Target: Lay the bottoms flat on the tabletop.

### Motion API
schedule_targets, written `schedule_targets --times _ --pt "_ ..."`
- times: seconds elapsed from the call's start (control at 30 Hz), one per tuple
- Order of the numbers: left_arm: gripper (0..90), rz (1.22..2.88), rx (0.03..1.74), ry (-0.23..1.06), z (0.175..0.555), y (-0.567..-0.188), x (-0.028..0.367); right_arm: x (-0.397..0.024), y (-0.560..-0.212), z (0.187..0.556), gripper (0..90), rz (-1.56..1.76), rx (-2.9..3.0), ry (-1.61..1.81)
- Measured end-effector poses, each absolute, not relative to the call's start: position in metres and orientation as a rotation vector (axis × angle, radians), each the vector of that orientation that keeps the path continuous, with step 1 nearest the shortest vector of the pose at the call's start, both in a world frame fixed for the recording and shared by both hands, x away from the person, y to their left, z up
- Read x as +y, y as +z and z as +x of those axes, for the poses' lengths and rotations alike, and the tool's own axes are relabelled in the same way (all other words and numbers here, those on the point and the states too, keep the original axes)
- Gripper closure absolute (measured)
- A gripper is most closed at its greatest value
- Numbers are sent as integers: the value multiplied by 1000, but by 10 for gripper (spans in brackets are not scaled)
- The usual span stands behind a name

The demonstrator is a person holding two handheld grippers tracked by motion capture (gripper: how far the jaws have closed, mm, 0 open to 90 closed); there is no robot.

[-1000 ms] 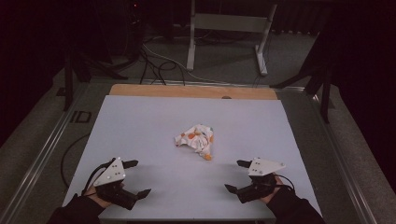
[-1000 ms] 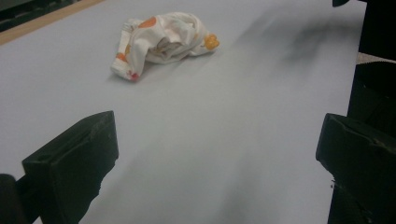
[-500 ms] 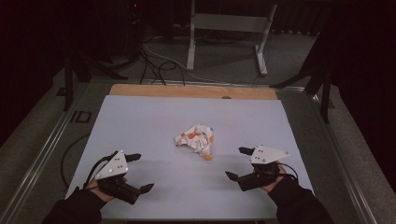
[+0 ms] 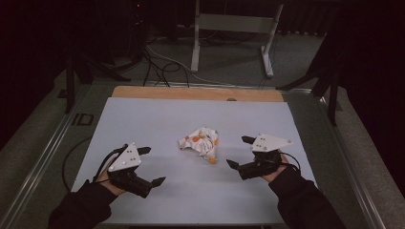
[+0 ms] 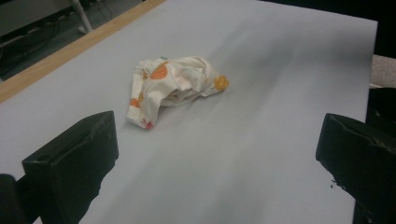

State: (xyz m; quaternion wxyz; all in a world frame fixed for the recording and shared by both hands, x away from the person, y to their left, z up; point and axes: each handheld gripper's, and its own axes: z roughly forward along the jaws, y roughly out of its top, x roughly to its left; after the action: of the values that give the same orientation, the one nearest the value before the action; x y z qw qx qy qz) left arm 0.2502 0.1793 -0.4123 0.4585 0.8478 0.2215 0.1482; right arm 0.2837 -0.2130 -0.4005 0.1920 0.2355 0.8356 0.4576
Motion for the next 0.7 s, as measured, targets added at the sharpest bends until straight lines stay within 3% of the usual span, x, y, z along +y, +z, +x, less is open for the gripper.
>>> schedule_targets --times 0.4,0.7 --pt "1 2097 580 420 270 -415 154 -198 -404 304 91 761 2288 1263" --pt "1 2106 585 435 284 -431 133 -184 -430 317 91 832 2261 1231"
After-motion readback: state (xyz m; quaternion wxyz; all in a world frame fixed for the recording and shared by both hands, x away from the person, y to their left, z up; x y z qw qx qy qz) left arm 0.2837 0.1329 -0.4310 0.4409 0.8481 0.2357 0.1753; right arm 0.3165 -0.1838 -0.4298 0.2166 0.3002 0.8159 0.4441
